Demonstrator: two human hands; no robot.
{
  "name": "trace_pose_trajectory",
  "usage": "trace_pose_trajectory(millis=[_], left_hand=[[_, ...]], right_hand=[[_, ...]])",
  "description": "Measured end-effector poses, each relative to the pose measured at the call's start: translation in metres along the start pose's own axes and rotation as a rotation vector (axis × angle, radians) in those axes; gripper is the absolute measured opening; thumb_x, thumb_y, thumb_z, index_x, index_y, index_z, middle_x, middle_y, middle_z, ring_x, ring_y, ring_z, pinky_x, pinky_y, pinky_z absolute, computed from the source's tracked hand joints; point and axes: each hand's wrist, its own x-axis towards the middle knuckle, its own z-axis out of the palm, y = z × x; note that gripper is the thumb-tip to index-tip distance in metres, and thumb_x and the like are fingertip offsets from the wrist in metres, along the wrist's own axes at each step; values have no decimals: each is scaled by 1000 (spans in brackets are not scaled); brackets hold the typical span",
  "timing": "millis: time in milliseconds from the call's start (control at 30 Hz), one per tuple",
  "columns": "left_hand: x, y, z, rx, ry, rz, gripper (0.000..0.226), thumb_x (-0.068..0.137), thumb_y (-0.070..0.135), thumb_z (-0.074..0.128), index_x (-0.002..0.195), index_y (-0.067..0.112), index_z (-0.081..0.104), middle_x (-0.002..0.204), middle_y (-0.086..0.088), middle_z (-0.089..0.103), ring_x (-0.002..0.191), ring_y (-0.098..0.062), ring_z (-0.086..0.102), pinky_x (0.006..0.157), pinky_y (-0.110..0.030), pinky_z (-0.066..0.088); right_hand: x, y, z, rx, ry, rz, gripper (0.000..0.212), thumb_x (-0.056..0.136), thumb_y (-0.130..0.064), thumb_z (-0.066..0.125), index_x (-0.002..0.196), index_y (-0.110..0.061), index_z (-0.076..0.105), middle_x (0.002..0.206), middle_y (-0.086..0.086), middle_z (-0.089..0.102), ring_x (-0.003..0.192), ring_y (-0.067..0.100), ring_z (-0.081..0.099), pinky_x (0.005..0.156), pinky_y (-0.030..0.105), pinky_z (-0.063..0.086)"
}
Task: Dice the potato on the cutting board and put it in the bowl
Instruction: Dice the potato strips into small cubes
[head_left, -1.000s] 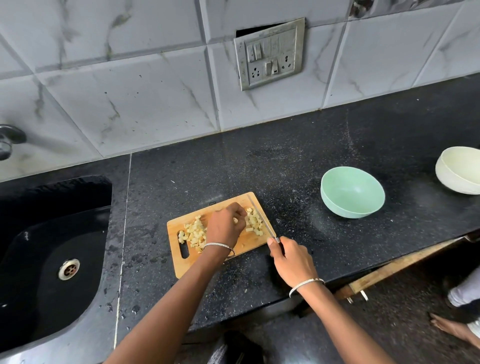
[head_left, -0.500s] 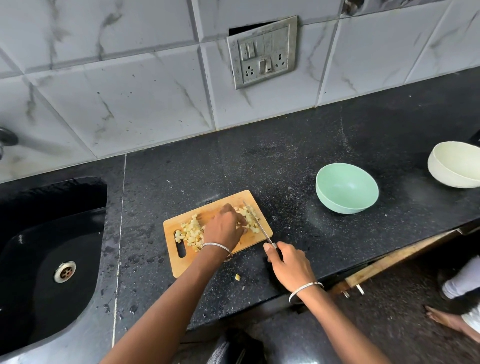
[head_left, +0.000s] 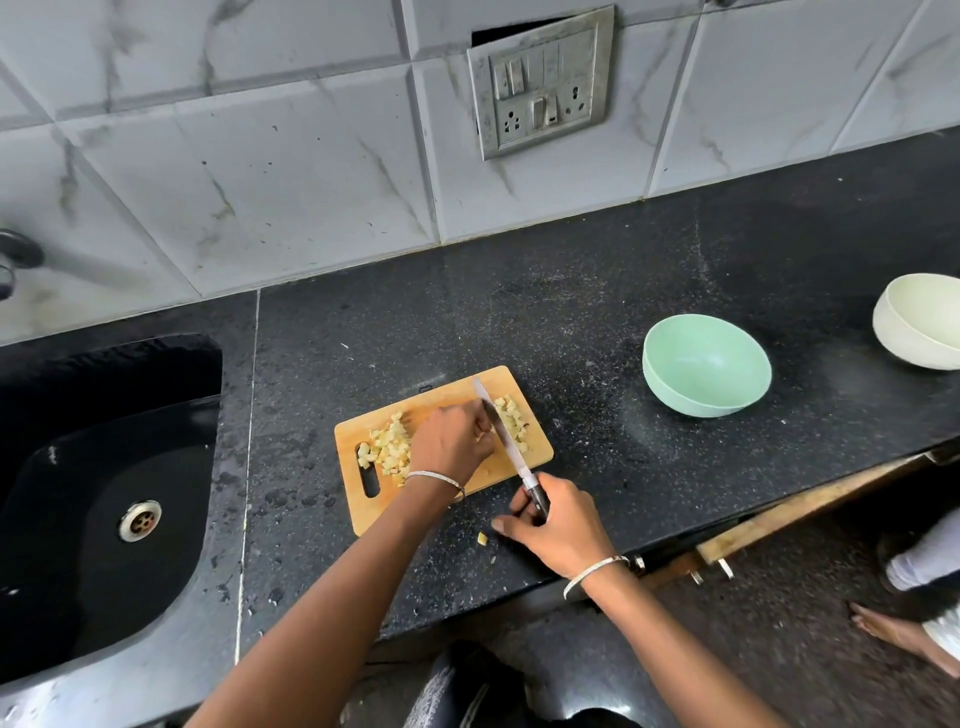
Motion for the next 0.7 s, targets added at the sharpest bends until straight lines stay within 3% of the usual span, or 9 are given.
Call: trace_pose_trajectory(millis=[133, 267, 400, 500, 600, 700], left_hand=[[4, -5, -7, -118, 70, -124, 6, 74, 14, 68, 78, 18, 68, 72, 7, 68, 67, -16, 63, 62, -30, 50], [7, -13, -5, -182, 70, -195, 8, 77, 16, 64, 75, 19, 72, 77, 4, 73, 66, -17, 63, 63, -32, 53], [8, -15, -5, -214, 84, -206, 11, 82, 14, 62, 75, 19, 69, 80, 4, 72, 70, -16, 63, 65, -30, 51], [7, -12, -5, -221, 83, -195, 10, 88, 16, 62, 83, 21, 68, 86, 8, 69, 71, -10, 60, 65, -25, 45], [7, -7, -3, -181, 71, -149, 10, 88, 18, 61, 85, 17, 71, 91, 4, 71, 77, -13, 63, 69, -28, 49], [10, -4, -3, -125, 42, -91, 14, 91, 23, 58, 90, 19, 72, 94, 1, 70, 80, -16, 64, 70, -30, 48]], right_hand=[[-4, -7, 17, 18, -24, 16, 40, 56, -35, 90, 78, -22, 59, 66, -12, 69, 64, -1, 63, 67, 25, 51], [0, -11, 28, -53, 22, -1, 39, 56, -33, 86, 76, -25, 53, 64, -20, 67, 63, -7, 61, 62, 21, 46], [3, -14, 23, -60, 47, -22, 28, 61, -24, 79, 74, -24, 54, 62, -18, 66, 59, -7, 59, 59, 18, 42], [17, -23, 4, 31, 163, -3, 23, 63, -19, 82, 73, -21, 61, 68, -13, 67, 62, -6, 59, 57, 13, 42], [45, -36, -16, 138, 257, 19, 22, 66, -16, 84, 75, -19, 65, 71, -12, 68, 64, -6, 61, 56, 8, 40], [69, -42, -22, 125, 284, 25, 20, 67, -16, 84, 72, -18, 65, 67, -12, 67, 64, 1, 62, 60, 19, 46]])
